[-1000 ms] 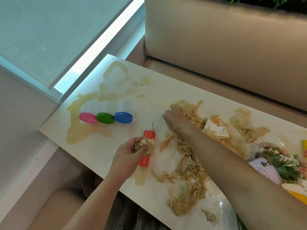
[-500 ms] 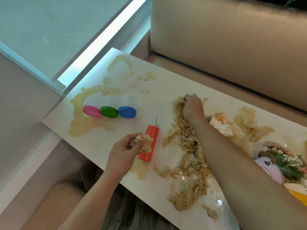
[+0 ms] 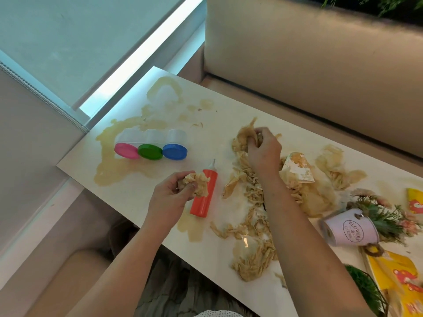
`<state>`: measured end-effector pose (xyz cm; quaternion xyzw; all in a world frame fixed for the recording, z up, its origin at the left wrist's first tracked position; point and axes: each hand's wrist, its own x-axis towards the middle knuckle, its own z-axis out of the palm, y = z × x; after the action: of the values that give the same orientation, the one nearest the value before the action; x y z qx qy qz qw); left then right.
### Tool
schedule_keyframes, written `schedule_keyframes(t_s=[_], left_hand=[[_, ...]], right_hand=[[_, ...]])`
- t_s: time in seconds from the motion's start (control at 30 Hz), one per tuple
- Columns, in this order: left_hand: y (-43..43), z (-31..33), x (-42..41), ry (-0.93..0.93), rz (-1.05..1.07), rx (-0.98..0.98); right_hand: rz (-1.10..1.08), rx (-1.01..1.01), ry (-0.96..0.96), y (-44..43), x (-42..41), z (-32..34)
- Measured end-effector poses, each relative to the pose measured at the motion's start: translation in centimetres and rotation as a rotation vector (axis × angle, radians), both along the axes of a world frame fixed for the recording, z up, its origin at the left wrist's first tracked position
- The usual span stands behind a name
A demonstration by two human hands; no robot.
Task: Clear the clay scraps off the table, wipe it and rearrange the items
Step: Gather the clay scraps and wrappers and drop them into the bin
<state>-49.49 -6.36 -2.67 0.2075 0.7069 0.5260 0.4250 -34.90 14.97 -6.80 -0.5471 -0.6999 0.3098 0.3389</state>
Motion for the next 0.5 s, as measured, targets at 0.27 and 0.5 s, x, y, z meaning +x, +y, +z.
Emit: schedule_keyframes(t_s=[0.27, 0.5], left_hand=[[-1.0, 0.4, -0.6, -0.002, 0.024, 0.08], [-4.5, 0.9, -4.3, 0.038, 0.105, 0.119]], right_hand=[[-0.024, -0.139, 0.212, -4.2, 0.6, 3.1], [0.192, -0.209, 0.282, -9.0, -2.8, 6.5]])
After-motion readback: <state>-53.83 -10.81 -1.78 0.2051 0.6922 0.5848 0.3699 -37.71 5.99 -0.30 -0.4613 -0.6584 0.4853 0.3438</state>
